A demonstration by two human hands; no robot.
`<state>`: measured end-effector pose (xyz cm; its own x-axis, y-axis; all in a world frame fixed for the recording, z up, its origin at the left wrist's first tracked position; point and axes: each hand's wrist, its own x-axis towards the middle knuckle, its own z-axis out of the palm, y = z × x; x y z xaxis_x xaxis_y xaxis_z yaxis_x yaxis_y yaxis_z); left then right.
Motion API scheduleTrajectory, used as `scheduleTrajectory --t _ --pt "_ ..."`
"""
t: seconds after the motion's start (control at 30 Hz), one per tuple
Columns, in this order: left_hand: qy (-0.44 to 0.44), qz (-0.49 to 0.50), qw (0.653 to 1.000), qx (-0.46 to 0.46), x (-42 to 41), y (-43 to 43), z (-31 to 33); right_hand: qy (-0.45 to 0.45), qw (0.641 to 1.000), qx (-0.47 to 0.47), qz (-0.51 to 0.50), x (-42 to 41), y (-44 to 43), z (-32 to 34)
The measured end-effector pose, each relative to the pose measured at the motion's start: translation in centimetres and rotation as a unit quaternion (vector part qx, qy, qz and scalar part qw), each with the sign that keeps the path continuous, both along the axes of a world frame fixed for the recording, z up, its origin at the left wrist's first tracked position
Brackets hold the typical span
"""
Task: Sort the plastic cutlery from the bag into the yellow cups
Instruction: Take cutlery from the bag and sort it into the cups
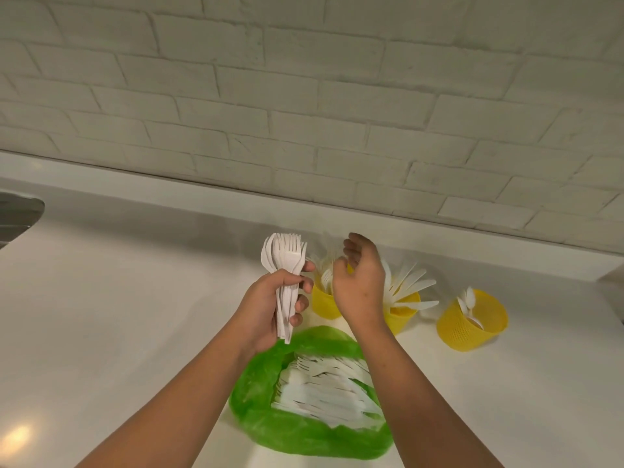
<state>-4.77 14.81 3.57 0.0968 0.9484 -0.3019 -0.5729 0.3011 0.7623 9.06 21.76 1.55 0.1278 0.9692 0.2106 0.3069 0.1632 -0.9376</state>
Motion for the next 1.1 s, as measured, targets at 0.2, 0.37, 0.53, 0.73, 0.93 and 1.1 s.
scheduleTrajectory --t 0.2,0.37,0.53,0.73,0.93,1.1 --pt "-0.028 -0.065 0.997 0.012 0.1 0.2 0.1 0.082 0.957 -0.169 0.221 0.9 -2.0 3.2" --pt "0.041 -0.133 0.990 0.002 0.4 -0.1 0.6 0.107 0.930 -0.190 0.297 1.2 -3.1 3.1" --pt "0.057 -0.123 0.991 -0.006 0.5 -0.1 0.5 0.124 0.939 -0.148 0.286 1.2 -3.8 3.3" --pt "0.049 -0.165 0.985 -0.017 0.5 -0.4 0.3 0.152 0.928 -0.193 0.281 1.5 -4.0 2.6" --pt "0.070 -0.197 0.978 0.018 0.6 -0.5 0.7 0.184 0.904 -0.223 0.314 1.7 -4.0 2.4" --pt "0.137 -0.260 0.955 0.040 0.7 -0.5 1.3 0.224 0.889 -0.242 0.316 1.2 -3.6 2.6"
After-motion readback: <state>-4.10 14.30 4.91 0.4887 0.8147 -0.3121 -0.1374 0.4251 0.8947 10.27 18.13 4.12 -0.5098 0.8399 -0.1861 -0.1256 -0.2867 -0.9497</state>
